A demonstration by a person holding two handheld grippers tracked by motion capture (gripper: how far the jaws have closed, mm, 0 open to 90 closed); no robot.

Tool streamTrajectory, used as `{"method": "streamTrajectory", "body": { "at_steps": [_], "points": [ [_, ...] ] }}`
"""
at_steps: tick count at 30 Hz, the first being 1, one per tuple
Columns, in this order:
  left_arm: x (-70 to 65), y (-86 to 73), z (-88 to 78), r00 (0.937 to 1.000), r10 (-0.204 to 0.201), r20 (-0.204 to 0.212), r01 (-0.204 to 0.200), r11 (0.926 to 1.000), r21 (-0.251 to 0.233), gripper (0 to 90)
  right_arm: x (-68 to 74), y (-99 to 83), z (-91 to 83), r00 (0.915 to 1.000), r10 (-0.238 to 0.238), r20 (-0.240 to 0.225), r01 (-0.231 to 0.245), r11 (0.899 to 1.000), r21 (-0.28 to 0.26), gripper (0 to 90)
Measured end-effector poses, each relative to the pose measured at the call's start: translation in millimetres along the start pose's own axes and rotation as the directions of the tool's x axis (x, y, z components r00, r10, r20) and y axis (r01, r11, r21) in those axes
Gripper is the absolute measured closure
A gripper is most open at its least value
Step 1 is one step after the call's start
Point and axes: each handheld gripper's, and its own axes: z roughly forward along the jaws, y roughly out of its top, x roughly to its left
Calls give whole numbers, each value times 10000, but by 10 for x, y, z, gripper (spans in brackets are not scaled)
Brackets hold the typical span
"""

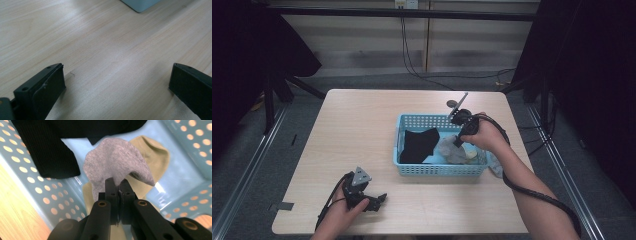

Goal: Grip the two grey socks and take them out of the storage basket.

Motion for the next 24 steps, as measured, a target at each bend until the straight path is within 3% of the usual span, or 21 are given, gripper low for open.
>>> {"method": "streamTrajectory", "body": {
  "at_steps": [17, 24],
  "points": [
    [1, 1, -2, 10000, 8, 10, -8, 10000, 30, 0, -99, -46, -381, 9994, 75, 340, -66, 9997, -241, 879],
    [1, 1, -2, 10000, 4, 8, -4, 10000, 30, 0, -162, -107, -581, 9981, 340, 504, -318, 9986, -431, 878]
  ]
}}
